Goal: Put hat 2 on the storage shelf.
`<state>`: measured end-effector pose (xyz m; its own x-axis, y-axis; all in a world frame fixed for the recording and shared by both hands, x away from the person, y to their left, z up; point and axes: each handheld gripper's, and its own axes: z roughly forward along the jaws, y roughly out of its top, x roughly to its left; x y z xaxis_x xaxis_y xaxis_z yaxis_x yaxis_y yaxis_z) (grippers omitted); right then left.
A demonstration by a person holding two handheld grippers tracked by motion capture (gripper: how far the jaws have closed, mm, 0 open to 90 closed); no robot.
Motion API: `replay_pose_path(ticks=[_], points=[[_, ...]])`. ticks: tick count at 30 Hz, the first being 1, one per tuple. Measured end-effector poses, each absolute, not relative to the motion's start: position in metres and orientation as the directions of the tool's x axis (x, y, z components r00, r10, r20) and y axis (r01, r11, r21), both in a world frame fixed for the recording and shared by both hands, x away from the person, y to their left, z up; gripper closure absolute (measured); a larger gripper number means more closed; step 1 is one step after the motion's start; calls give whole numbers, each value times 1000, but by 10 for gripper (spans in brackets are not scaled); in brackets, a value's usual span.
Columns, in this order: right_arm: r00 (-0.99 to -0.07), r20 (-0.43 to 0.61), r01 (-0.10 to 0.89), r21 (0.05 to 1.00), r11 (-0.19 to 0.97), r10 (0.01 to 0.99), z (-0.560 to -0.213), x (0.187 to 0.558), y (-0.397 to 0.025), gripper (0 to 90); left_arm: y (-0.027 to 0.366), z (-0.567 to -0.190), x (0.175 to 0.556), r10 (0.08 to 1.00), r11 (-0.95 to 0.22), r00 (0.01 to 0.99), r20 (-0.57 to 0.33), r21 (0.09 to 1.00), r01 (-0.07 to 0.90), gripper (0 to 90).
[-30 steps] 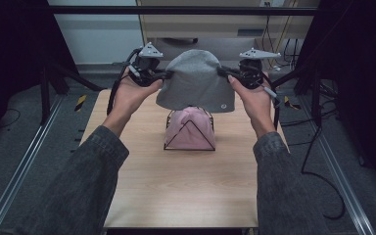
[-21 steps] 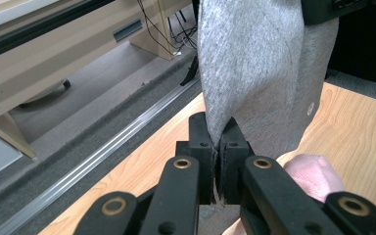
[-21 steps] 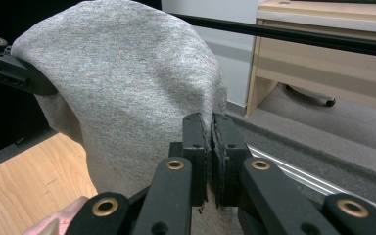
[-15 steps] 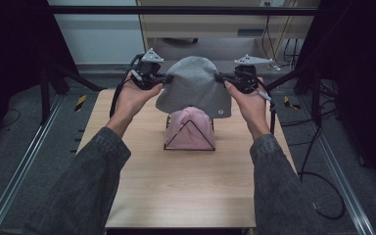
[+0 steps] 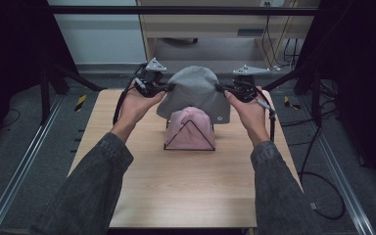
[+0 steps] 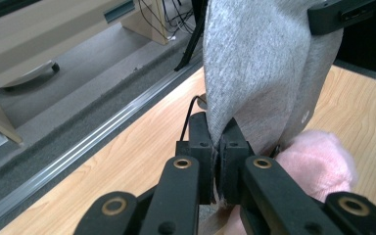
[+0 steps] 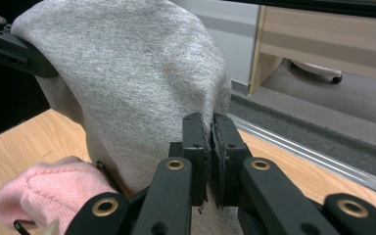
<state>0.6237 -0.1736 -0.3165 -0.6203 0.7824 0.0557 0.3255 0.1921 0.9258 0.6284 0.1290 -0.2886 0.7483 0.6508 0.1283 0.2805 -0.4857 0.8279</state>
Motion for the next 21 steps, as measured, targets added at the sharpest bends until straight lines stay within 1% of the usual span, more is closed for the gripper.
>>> replay_pose_path(ticks=[12,21], points=[[-626,41,346,910,229,779,-326,623,-167,858,133,-306,627,661,-479,742,111,824,302,873],[-625,58,382,893,240,779,-350,622,-165,858,133,-324,627,665,-484,741,98,812,327,874]])
